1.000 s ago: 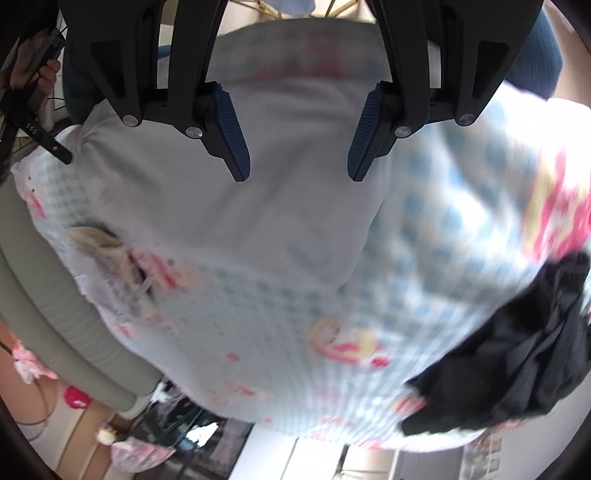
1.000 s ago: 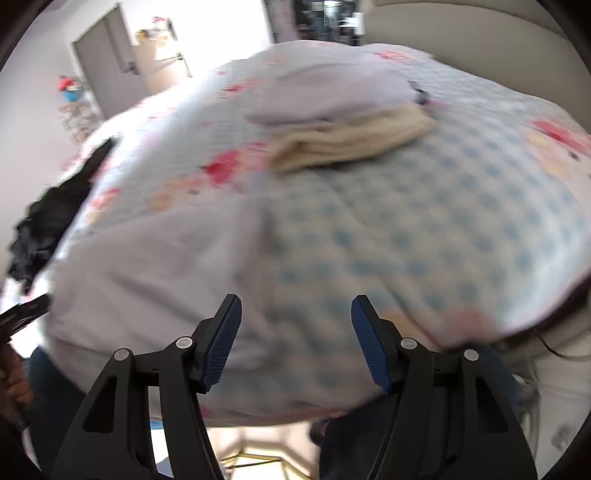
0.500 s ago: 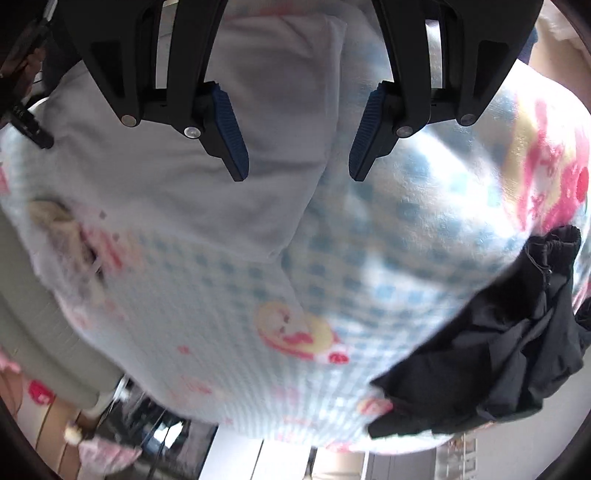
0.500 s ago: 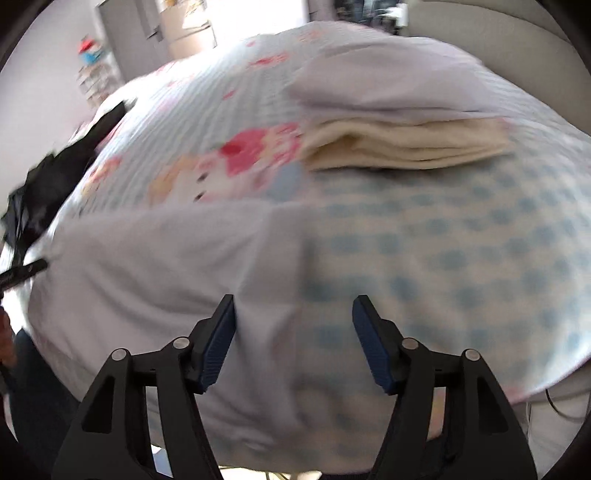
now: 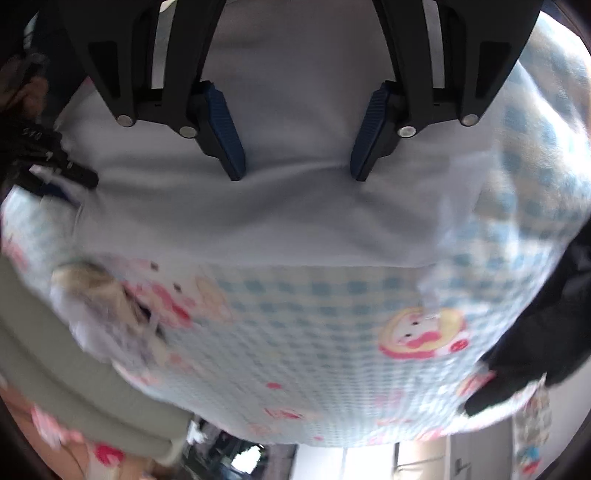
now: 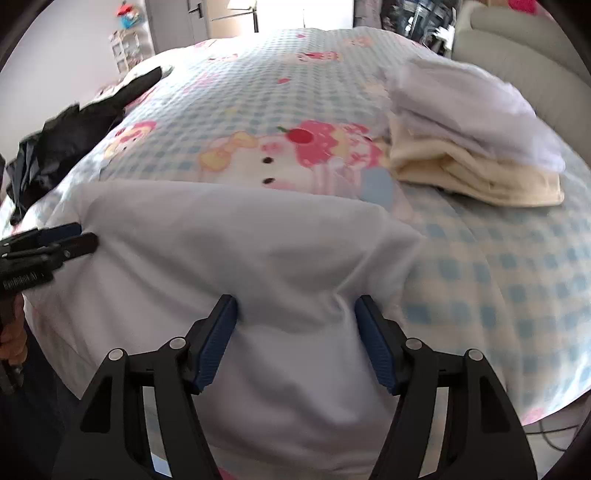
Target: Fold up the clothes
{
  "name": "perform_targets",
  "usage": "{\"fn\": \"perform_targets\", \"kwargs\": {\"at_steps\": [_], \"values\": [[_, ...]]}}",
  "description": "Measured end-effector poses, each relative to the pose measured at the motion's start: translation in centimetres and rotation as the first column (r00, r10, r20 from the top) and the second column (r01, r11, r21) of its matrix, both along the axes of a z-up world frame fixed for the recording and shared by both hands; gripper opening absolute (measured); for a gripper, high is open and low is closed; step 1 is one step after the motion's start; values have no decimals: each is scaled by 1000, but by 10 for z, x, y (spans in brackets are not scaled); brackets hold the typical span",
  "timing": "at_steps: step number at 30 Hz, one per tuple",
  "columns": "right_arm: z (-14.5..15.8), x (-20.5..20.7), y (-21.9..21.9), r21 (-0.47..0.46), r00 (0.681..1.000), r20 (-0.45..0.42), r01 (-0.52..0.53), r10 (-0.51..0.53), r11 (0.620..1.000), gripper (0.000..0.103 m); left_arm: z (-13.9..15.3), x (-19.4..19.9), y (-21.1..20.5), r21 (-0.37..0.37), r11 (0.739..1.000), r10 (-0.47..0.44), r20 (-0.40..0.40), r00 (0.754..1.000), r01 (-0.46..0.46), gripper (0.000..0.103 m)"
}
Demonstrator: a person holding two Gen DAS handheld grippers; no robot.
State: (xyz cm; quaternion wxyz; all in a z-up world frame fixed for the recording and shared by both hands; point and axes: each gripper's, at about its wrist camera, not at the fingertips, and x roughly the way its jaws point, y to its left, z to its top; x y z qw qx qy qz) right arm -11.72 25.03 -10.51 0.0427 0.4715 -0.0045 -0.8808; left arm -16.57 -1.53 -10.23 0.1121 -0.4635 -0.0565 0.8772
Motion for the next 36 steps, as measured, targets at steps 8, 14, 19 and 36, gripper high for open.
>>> {"fn": "perform_targets", "kwargs": {"at_steps": [8, 14, 19, 36], "values": [[30, 22, 16, -81, 991, -62, 110, -115, 991, 68, 20, 41, -22, 155, 986, 65, -34, 997, -59, 60], [3, 39, -36, 35, 1000, -21, 1, 0, 999, 69, -12, 59, -2, 99, 994, 35, 58, 998, -41, 61], [12, 47, -4, 19, 993, -28, 116, -115, 993, 67, 11, 70, -37, -25, 982, 191, 45, 981, -190, 61], [14, 96, 57, -46, 958, 21, 287, -286, 957, 68, 11, 106, -111, 132, 899, 405, 109, 908, -417, 62]]}}
